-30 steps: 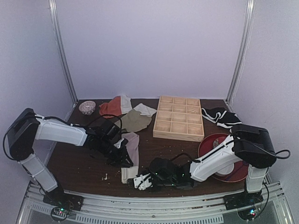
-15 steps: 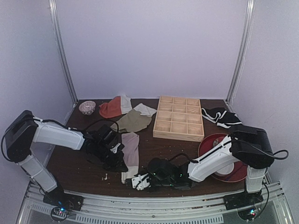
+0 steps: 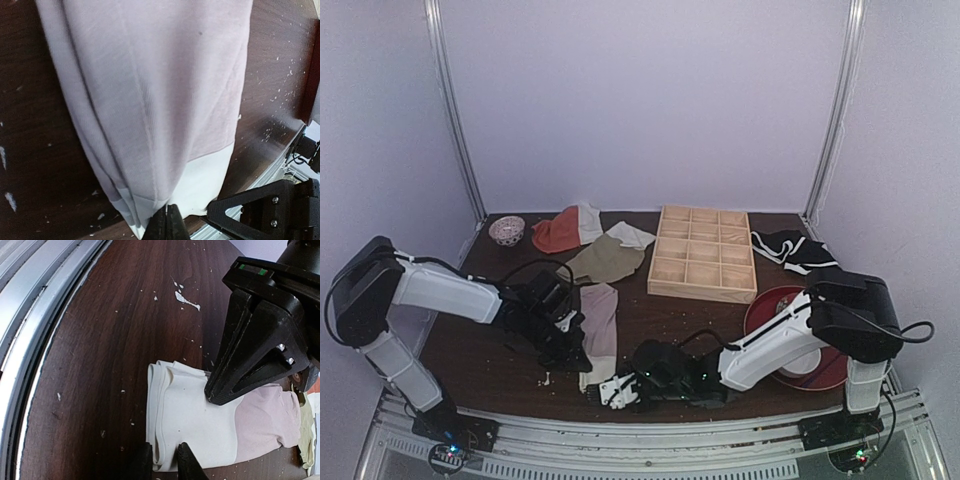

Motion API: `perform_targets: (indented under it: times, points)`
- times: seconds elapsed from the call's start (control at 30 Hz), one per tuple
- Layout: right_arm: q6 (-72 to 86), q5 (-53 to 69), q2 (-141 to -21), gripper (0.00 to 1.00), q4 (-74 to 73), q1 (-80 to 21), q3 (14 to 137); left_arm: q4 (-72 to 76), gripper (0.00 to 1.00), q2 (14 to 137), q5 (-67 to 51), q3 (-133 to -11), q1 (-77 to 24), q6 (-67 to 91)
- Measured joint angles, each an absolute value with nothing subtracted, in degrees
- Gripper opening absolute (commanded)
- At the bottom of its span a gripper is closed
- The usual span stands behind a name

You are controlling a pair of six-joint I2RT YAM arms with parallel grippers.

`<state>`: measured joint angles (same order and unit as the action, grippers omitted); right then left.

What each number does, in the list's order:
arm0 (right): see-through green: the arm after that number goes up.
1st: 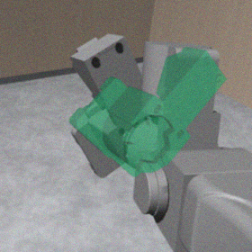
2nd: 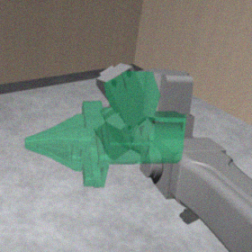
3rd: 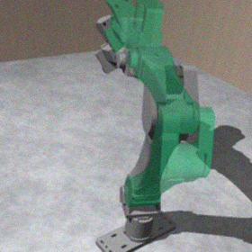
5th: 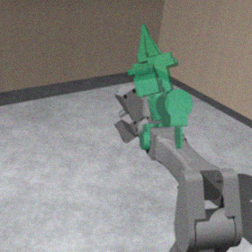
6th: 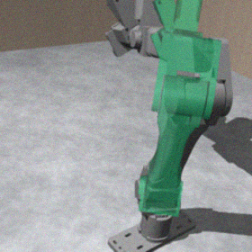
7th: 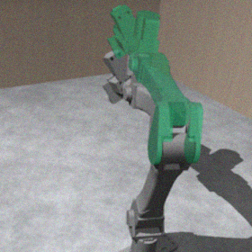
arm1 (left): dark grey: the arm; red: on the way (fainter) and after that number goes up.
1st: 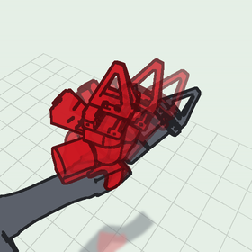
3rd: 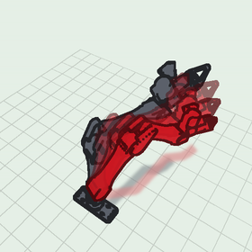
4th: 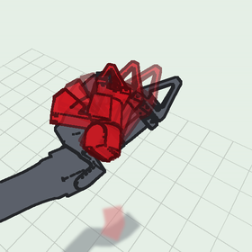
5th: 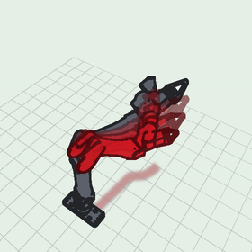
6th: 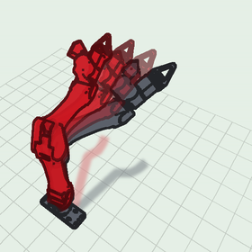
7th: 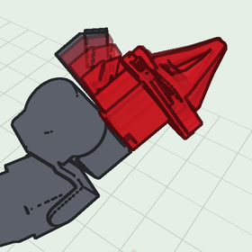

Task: Roll the underwear
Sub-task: Roll the underwear at the center of the board.

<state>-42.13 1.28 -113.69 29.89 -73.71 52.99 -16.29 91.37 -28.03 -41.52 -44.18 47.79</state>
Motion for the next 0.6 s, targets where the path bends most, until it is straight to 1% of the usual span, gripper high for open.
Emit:
perform_targets:
  times: [0.1,0.2,0.6]
  points:
    - [-42.02,1.06,-114.15,0.09,29.93,-73.71,53.34,-16.29,0.03,91.46,-28.05,-41.52,-44.18,47.79]
    - [-41.87,0.8,-114.65,0.0,30.02,-73.71,53.69,-16.29,0.03,91.46,-28.05,-41.52,-44.18,47.79]
    - [-40.07,-0.38,-114.89,0.0,27.29,-73.67,55.46,-16.32,0.03,91.64,-28.05,-41.52,-44.18,47.72]
